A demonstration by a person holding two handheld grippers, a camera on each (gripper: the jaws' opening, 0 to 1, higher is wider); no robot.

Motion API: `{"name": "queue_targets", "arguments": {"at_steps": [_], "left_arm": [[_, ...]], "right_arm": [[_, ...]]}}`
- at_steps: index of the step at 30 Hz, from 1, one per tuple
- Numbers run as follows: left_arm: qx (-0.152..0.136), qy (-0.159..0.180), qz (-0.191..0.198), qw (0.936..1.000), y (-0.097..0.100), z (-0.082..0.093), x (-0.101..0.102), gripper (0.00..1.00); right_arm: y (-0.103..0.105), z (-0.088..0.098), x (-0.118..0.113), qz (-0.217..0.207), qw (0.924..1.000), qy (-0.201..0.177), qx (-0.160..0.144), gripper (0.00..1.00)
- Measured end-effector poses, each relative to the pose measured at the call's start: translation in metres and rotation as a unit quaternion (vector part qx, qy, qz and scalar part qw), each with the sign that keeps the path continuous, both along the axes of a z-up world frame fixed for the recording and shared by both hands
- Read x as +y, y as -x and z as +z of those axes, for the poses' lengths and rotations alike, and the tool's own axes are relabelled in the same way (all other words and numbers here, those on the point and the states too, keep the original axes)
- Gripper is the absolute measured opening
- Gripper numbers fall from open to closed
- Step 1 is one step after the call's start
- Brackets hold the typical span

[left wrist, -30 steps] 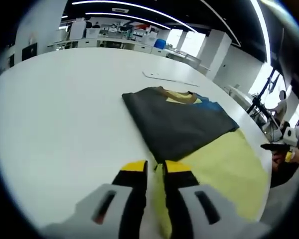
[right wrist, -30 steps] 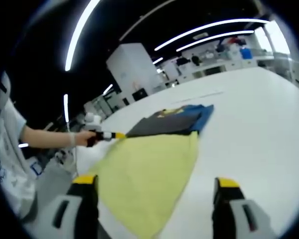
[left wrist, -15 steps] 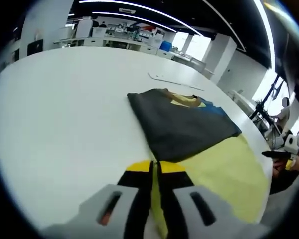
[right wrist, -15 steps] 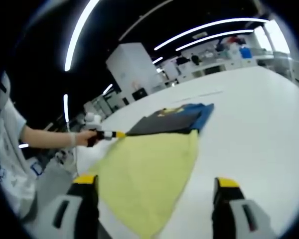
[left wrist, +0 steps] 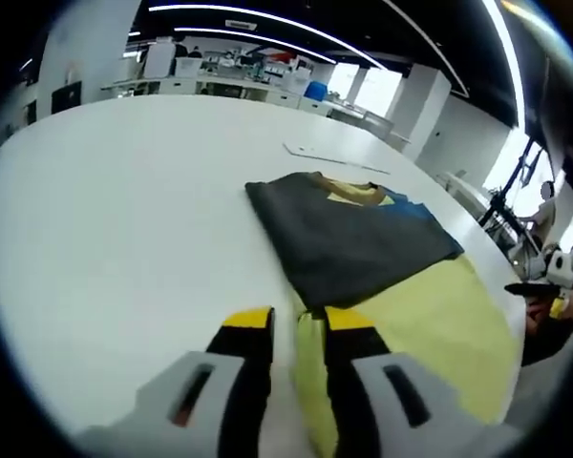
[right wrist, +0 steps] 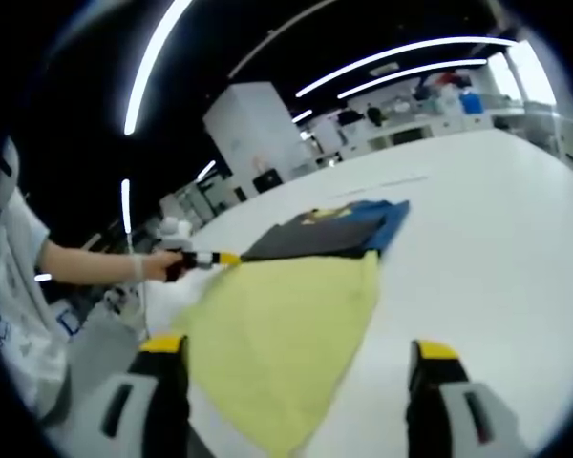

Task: Fold the garment on the visible template until the final outline fits inside the template.

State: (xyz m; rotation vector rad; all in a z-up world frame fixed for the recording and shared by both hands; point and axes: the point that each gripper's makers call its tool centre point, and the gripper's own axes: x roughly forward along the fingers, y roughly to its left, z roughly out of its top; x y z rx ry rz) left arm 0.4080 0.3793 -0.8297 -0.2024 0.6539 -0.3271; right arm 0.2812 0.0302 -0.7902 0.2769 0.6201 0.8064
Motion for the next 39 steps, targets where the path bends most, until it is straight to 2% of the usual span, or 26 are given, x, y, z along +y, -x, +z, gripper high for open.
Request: {"name": "queue_targets", "arguments": {"at_steps": [4, 7, 9, 10, 11, 15, 18, 19, 23, 28, 30, 32, 34, 37, 39], "left_arm": [[-0.025, -0.015, -0.03, 0.9991, 0.0, 0.003, 0.008, 0.4], [-0.041, -0.003, -0.047, 0.9981, 0.011, 0.011, 0.0, 0.58], [-0.044, -0.004, -0.059, 0.9973, 0.017, 0.014, -0.002, 0.69], [-0.056, -0.011, -0.07, 0.996, 0.017, 0.016, -0.001, 0.73], [-0.067, -0.014, -0.076, 0.9948, 0.019, 0.02, -0.001, 0.76], [-0.078, -0.01, -0.083, 0.9935, 0.028, 0.025, 0.002, 0.9], [-0.081, -0.012, -0.094, 0.9922, 0.038, 0.031, -0.005, 0.96], [-0.084, -0.015, -0.105, 0.9908, 0.046, 0.037, -0.008, 0.96], [-0.08, -0.013, -0.121, 0.9894, 0.062, 0.041, -0.012, 0.96], [-0.064, 0.0, -0.151, 0.9865, 0.092, 0.035, -0.017, 0.86], [-0.058, 0.003, -0.153, 0.9865, 0.101, 0.033, -0.016, 0.86], [-0.047, 0.004, -0.156, 0.9866, 0.112, 0.031, -0.017, 0.83], [-0.044, 0.004, -0.161, 0.986, 0.123, 0.031, -0.02, 0.77], [-0.038, 0.01, -0.167, 0.9852, 0.133, 0.031, -0.022, 0.72], [-0.034, 0.013, -0.171, 0.9846, 0.138, 0.03, -0.021, 0.67]], "right_arm": [[0.001, 0.0, 0.002, 0.006, 1.0, 0.004, -0.003, 0.96], [0.002, 0.002, 0.004, 0.01, 0.9999, 0.009, -0.007, 0.98], [0.002, 0.003, 0.006, 0.014, 0.9998, 0.012, -0.01, 0.99], [0.002, 0.003, 0.006, 0.014, 0.9997, 0.015, -0.012, 0.99], [0.002, 0.004, 0.006, 0.015, 0.9996, 0.018, -0.014, 0.99], [0.002, 0.004, 0.006, 0.019, 0.9991, 0.032, -0.021, 0.99], [0.004, 0.004, 0.006, 0.024, 0.9984, 0.044, -0.025, 1.0], [0.005, 0.004, 0.006, 0.024, 0.9983, 0.048, -0.025, 1.0], [0.01, 0.005, 0.007, 0.028, 0.9979, 0.053, -0.025, 1.0], [0.019, 0.002, 0.005, 0.029, 0.9975, 0.06, -0.021, 1.0], [0.023, 0.001, 0.003, 0.029, 0.9974, 0.062, -0.02, 0.99], [0.028, -0.001, 0.001, 0.033, 0.9974, 0.063, -0.014, 0.94], [0.034, -0.002, 0.0, 0.038, 0.9974, 0.061, -0.01, 0.82], [0.038, -0.005, -0.002, 0.031, 0.9975, 0.063, -0.005, 0.85], [0.042, -0.011, -0.006, 0.032, 0.997, 0.07, -0.001, 0.82]]}}
